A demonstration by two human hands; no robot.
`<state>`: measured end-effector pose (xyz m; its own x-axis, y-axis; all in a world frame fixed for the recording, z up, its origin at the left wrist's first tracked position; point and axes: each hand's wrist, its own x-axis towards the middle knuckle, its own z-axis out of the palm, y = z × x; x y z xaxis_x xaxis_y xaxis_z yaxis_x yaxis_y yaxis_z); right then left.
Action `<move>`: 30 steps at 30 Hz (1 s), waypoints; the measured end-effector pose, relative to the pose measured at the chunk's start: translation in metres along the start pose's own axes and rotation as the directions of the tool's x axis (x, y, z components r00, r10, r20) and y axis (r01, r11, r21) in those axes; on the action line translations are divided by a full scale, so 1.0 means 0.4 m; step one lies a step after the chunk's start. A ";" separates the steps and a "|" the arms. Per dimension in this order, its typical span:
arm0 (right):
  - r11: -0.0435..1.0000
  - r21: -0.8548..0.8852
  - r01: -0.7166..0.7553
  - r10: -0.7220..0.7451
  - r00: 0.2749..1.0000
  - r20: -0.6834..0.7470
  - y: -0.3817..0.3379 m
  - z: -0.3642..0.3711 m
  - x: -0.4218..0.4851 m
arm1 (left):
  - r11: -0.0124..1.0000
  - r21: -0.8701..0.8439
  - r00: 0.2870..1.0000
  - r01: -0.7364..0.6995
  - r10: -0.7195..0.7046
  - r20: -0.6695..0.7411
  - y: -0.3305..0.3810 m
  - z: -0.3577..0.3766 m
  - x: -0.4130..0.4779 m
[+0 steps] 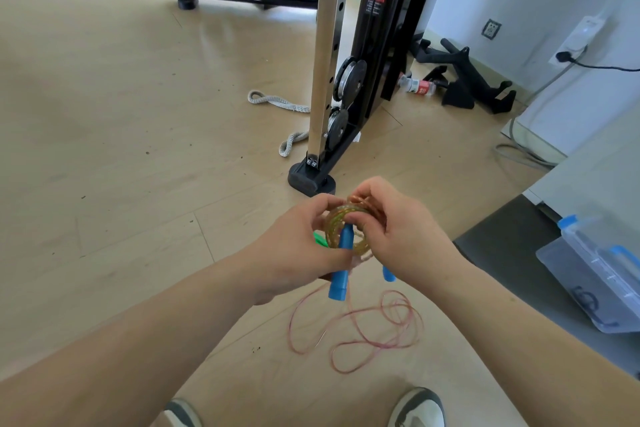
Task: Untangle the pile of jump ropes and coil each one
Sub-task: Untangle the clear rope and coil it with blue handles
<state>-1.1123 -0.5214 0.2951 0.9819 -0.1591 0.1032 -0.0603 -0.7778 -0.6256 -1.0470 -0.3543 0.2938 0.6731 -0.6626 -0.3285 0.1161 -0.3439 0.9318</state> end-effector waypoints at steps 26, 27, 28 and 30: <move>0.990 -0.044 -0.133 0.137 0.986 0.093 0.009 0.001 0.004 | 0.598 0.785 0.953 -0.162 0.300 -0.032 -0.035 -0.046 0.024; 0.988 -0.048 -0.145 0.149 0.984 0.100 0.015 -0.002 0.005 | 0.595 0.787 0.959 -0.167 0.285 -0.012 -0.038 -0.043 0.024; 0.986 -0.046 -0.161 0.165 0.980 0.114 0.020 -0.002 0.006 | 0.583 0.795 0.964 -0.169 0.264 0.011 -0.041 -0.040 0.024; 0.980 -0.026 -0.195 0.197 0.970 0.142 0.027 -0.004 0.005 | 0.560 0.813 0.975 -0.163 0.216 0.046 -0.041 -0.037 0.021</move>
<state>-1.1111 -0.5309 0.2897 0.9662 -0.2207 -0.1331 -0.2552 -0.7473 -0.6136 -1.0325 -0.3445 0.2778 0.6478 -0.7514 -0.1257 -0.6380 -0.6253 0.4494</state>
